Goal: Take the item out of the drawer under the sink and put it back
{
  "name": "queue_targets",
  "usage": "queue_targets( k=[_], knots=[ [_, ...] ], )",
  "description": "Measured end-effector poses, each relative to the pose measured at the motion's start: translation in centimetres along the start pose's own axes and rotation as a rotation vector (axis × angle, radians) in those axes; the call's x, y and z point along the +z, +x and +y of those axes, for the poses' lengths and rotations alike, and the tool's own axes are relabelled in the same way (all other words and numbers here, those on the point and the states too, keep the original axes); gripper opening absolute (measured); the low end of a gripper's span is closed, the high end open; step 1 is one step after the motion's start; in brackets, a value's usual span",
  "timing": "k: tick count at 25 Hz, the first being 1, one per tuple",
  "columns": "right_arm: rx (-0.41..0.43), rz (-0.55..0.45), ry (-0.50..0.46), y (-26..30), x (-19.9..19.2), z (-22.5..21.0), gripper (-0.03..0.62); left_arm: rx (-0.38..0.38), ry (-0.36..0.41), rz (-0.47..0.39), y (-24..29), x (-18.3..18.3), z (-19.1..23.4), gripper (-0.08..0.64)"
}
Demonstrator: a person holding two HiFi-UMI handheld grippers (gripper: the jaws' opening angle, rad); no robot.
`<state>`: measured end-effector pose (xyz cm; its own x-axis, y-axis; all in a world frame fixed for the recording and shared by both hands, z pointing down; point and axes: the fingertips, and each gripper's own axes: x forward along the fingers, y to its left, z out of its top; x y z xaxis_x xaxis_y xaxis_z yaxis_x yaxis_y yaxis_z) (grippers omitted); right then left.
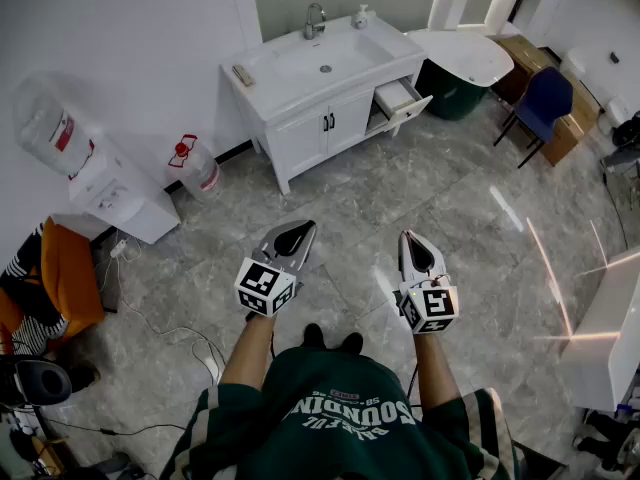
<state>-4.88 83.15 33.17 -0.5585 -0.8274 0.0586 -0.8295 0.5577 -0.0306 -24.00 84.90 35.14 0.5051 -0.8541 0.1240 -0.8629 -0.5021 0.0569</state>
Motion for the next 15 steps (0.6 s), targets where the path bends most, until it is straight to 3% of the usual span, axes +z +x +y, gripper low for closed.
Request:
queue_targets(
  k=[15],
  knots=[
    [0.035,0.014,-0.001,0.9,-1.1,1.5,0.002,-0.057,0.003,-0.034,-0.7,-0.1,0.6,0.050]
  ],
)
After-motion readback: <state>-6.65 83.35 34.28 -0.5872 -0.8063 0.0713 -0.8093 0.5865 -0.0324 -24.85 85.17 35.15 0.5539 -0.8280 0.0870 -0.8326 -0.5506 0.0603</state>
